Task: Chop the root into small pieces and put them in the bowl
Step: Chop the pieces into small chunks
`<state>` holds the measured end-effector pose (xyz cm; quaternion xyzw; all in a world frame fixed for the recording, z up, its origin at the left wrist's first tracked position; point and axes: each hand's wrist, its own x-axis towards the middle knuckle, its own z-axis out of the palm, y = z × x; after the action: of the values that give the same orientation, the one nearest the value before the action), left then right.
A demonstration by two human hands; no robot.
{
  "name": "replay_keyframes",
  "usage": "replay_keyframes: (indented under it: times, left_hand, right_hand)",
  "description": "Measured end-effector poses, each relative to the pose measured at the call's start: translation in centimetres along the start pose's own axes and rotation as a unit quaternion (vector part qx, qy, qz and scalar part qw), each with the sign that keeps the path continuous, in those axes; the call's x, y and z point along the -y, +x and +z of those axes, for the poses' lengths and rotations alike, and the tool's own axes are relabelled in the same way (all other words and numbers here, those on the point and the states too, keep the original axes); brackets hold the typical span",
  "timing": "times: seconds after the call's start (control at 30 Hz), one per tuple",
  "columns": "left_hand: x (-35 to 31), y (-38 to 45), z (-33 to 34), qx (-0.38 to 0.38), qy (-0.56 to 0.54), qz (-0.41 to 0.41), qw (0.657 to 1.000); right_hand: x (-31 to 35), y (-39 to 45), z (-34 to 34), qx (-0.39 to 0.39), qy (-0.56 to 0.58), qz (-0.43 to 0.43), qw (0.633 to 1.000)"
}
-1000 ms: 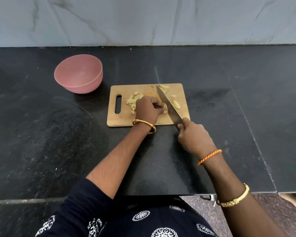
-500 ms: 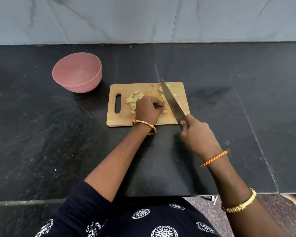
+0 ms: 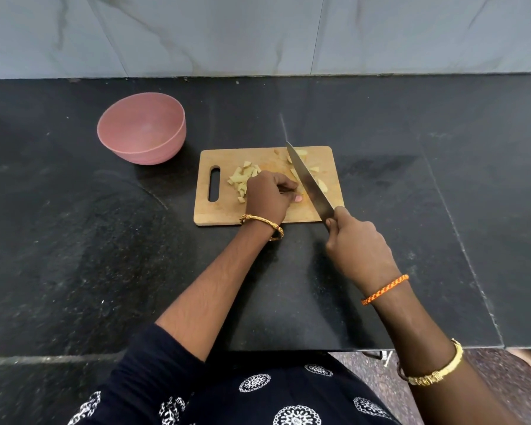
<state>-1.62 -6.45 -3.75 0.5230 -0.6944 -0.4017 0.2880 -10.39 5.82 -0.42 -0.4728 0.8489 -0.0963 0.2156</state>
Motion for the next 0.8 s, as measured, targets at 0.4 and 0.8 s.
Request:
replay_keyframes:
  times: [0.4,0.8]
  left_hand:
    - [0.2,0.1,0.1,0.002,-0.003,0.005,1.000]
    - [-0.3,-0.1,-0.1,-0.008,0.001,0.006,1.000]
  right_hand:
    - [0.3,0.1,0.9,0.010,-0.042,0.013,0.999]
    - [-2.3,-3.3,-0.8,0.059,-0.026,0.025,0.998]
